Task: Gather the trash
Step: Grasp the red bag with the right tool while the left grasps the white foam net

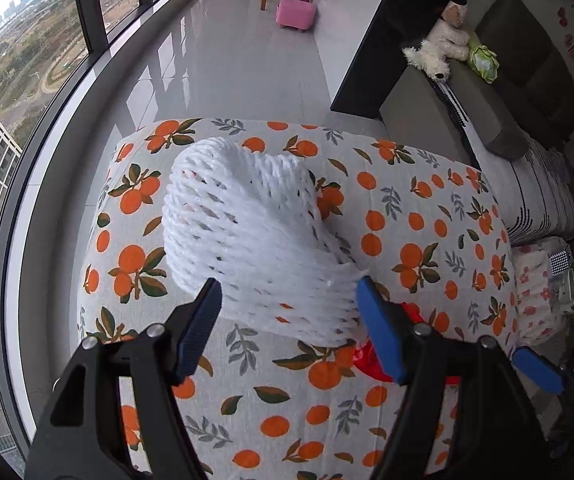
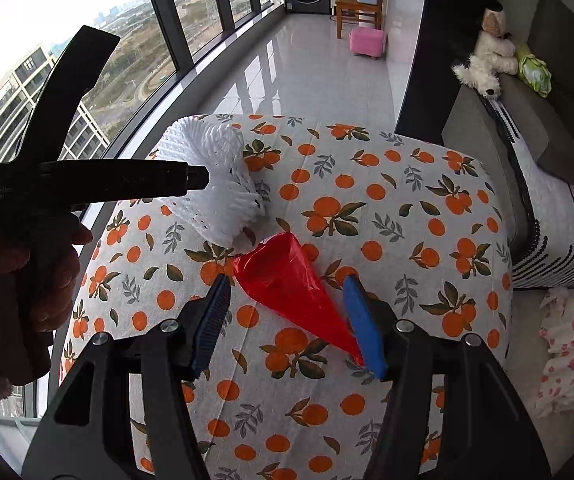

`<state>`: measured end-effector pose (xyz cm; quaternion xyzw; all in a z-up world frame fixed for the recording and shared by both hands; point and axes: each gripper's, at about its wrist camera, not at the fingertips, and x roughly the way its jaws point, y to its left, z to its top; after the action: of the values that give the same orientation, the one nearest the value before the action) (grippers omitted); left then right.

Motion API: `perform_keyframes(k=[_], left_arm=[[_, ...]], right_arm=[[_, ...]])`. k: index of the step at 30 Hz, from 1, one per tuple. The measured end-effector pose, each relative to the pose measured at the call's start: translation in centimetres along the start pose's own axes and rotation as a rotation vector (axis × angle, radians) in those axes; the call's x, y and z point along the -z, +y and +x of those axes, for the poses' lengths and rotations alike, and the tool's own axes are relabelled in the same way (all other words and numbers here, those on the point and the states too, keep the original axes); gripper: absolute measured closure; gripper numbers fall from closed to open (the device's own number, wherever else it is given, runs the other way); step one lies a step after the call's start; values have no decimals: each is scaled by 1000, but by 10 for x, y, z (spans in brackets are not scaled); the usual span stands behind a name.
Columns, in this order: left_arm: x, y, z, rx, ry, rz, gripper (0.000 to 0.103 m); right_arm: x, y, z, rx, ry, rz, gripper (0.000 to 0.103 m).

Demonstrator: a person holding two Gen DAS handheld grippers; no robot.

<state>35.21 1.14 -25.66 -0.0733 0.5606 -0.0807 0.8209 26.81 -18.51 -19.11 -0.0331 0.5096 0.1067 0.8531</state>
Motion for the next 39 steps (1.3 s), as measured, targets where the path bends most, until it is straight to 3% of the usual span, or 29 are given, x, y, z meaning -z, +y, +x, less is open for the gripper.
perform_keyframes(k=[6,8,10,15,19,23,26,39], left_arm=[[-6,-2,33,-48,24,-44,36],[-1,-2,39,-58,26,-38,55],[4,-4,38,-59,9,-28,65],[11,-6,30,-43,-10,-11,79],[17,-2,23,-19,-20,-16,83],[26,1,13,0,-27,-5,84],[34,1,4,7,-31,7,84],[83,23,-46,36,-32,5,84]], right_arm=[[1,-14,20,-14,31,-6,46],[3,-16,28,-24,43,-21,46],[5,-14,36,-30,58,-48,46],[11,-10,55,-42,104,-94,46],[16,-9,69,-52,145,-102,48],[22,-6,75,-57,175,-111,82],[23,-1,71,-51,168,-124,101],[10,16,46,-18,121,-74,103]])
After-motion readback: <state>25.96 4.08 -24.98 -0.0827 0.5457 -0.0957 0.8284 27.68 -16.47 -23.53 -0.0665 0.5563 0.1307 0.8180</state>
